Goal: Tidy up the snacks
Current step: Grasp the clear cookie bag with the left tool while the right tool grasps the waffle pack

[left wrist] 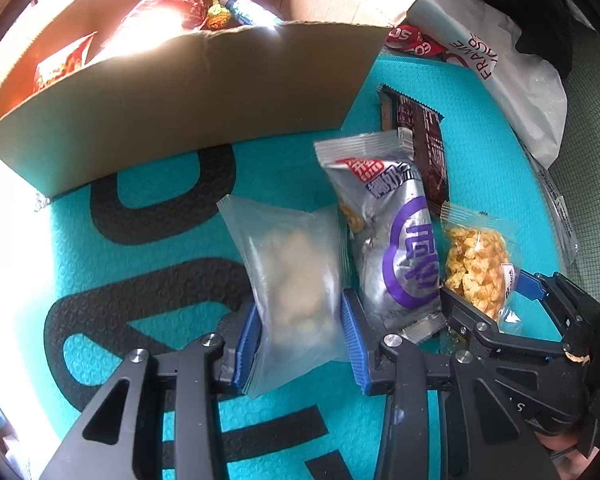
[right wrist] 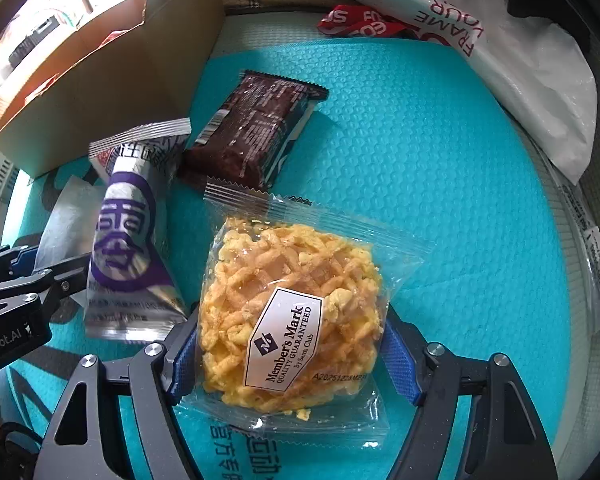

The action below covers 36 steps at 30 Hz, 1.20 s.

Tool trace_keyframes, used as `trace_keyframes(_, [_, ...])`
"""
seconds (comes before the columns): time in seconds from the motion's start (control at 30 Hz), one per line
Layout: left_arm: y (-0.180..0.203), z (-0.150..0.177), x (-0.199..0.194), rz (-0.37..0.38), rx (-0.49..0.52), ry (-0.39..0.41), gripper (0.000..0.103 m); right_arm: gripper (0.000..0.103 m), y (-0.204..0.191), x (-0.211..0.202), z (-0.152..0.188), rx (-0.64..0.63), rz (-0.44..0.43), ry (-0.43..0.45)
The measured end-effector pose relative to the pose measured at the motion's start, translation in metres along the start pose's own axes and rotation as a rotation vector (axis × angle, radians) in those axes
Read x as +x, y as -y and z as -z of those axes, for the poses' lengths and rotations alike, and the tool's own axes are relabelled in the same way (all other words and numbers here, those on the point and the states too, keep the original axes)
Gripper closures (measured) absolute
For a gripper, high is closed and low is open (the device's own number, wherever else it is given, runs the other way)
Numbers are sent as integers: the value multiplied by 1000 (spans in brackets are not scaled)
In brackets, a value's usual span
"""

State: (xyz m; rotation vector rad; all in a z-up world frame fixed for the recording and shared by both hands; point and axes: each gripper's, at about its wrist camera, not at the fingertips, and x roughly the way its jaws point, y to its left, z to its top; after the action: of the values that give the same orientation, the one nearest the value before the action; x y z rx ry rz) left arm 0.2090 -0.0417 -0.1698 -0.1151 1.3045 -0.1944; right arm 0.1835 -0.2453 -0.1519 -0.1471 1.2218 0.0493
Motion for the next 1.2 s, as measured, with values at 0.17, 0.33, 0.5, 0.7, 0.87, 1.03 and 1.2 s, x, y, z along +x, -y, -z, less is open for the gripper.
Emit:
trace_keyframes(0.17, [-6, 26, -8, 4, 4, -30, 64, 27, -8, -3, 18, -32, -21, -14])
trace_keyframes(0.33, [-10, 55, -15, 10, 13, -50, 64, 27, -12, -7, 32, -61, -30, -30])
trace_keyframes(0.5, [-13, 76, -20, 20, 6, -63, 64, 27, -14, -9, 46, -87, -35, -56])
trace_keyframes(0.7, [-22, 89, -21, 39, -14, -72, 63, 26, -19, -10, 65, -101, -45, -93])
trace_keyframes(0.87, [-14, 92, -19, 28, 34, -77, 51, 24, -24, -4, 67, -88, -42, -115])
trace_keyframes(1.03, [0, 91, -13, 12, 82, -78, 28, 22, -30, 1, 53, -100, -25, -133])
trace_keyframes(1.2, [9, 87, -7, -15, 79, -63, 24, 21, -36, 12, 54, -108, -29, -130])
